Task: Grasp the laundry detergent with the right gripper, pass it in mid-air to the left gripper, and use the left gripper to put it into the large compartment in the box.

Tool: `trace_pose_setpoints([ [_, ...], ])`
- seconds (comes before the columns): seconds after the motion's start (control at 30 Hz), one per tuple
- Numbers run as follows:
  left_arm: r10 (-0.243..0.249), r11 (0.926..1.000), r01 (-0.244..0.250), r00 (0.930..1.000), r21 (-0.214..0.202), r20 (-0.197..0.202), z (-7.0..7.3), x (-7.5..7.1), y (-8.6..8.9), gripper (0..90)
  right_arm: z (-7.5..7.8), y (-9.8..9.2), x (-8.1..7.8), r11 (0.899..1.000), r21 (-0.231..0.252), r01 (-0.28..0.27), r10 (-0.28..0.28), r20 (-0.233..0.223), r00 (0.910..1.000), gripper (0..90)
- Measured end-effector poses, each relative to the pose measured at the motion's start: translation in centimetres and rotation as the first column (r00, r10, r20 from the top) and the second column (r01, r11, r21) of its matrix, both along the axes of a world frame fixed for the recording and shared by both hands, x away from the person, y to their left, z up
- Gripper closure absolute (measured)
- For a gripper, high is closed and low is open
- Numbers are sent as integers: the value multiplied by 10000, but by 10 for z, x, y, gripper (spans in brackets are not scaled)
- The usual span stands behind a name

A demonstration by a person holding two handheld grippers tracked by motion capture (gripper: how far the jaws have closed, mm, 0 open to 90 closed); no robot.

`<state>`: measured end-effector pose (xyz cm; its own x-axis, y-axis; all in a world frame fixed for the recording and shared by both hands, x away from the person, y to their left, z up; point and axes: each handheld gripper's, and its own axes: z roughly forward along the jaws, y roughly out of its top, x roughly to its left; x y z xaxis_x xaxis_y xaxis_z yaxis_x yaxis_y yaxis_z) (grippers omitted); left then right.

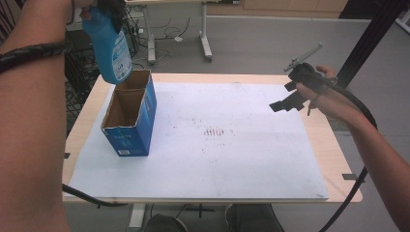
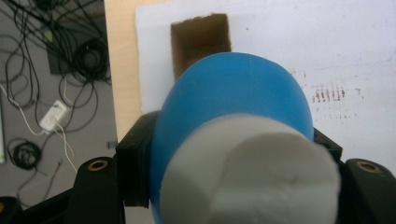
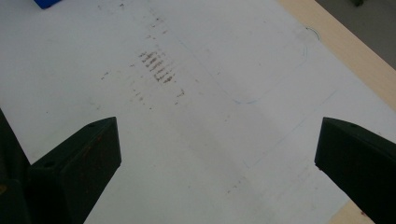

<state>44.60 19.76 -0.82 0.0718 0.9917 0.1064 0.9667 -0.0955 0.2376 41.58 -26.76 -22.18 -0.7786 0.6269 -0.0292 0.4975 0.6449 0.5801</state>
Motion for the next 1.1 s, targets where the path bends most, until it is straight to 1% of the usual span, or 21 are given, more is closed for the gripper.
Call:
trace_pose_setpoints([
  [0.1,443,9990,-444,9990,-80,-94,-4,1,7,359,0,-1,0,10000,-25,66,-66,-27,10000,3],
  [0.17,766,9969,-768,9970,-180,-129,-6,1,12,359,-1,-2,1,9999,-52,98,-98,-25,9999,3],
  [0.23,1067,9938,-1072,9941,-290,-174,-9,2,17,359,-1,-2,1,9999,-62,95,-95,-24,10000,3],
  [0.4,1588,9863,-1595,9871,-409,-208,-17,3,23,359,-2,-2,1,10000,-74,64,-64,-16,10000,3],
  [0.43,1651,9853,-1657,9861,-413,-192,-19,4,24,359,-2,-2,1,9999,-112,56,-56,0,10000,3],
  [0.5,1644,9855,-1653,9861,-392,-252,-22,5,25,359,-3,-1,1,9999,-124,36,-36,-1,10000,3],
  [0.57,1691,9843,-1704,9851,-454,-309,-25,6,28,359,-4,-1,1,9999,-139,19,-18,11,10000,3],
  [0.63,1870,9804,-1886,9818,-569,-324,-29,6,30,359,-4,-1,1,9999,-146,-8,9,32,10000,3],
  [0.73,1951,9788,-1972,9799,-543,-425,-33,7,32,359,-5,-2,1,9999,-149,2,-1,74,10000,3],
  [0.87,1994,9785,-2013,9789,-451,-439,-37,8,34,359,-5,-2,1,9999,-150,4,-3,86,10000,3],
  [1.0,2086,9758,-2109,9771,-577,-428,-42,8,36,359,-6,0,2,9999,-171,-4,6,107,9999,3],
  [1.1,2084,9755,-2111,9769,-615,-483,-48,9,38,359,-7,0,2,9998,-184,-16,18,97,10000,3],
])
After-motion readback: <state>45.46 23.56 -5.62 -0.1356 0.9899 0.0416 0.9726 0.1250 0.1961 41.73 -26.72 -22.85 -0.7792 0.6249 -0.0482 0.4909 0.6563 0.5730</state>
